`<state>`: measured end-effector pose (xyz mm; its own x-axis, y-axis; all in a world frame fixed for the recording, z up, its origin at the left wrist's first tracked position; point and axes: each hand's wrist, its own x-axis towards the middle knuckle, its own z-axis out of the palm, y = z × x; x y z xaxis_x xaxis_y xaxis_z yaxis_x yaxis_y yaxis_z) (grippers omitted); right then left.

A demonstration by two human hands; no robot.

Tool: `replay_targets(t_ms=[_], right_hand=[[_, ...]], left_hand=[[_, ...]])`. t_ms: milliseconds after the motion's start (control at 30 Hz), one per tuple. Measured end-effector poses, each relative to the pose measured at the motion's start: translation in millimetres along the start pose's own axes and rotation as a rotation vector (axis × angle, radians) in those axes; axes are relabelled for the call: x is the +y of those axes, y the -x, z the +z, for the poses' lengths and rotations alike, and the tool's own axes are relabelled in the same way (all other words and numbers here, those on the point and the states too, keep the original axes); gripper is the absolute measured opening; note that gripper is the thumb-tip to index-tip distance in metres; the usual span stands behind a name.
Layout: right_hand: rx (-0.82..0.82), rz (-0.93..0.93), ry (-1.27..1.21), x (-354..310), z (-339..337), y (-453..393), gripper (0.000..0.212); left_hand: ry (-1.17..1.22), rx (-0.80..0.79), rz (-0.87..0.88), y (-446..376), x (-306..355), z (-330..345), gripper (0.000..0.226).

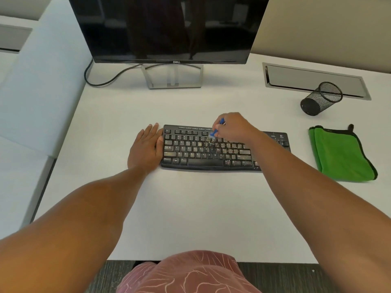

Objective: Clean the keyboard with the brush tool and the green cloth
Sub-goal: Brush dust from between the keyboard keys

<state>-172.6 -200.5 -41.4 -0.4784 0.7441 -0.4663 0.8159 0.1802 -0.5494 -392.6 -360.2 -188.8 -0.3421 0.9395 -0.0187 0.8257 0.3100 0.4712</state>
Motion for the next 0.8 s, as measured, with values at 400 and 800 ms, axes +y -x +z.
replay_targets(t_ms=[400, 800], right_hand=[[-0.407, 0.020, 0.278, -2.3, -13.1, -24.7, 0.013], [-0.407, 0.005, 0.254, -8.8, -11.3, -30.2, 0.010]], left_hand=[[0.008, 0.011, -0.008, -0.1, 1.3, -0.6, 0.055], [-0.005, 0.002, -0.015, -1.8, -1.5, 2.1, 0.057]])
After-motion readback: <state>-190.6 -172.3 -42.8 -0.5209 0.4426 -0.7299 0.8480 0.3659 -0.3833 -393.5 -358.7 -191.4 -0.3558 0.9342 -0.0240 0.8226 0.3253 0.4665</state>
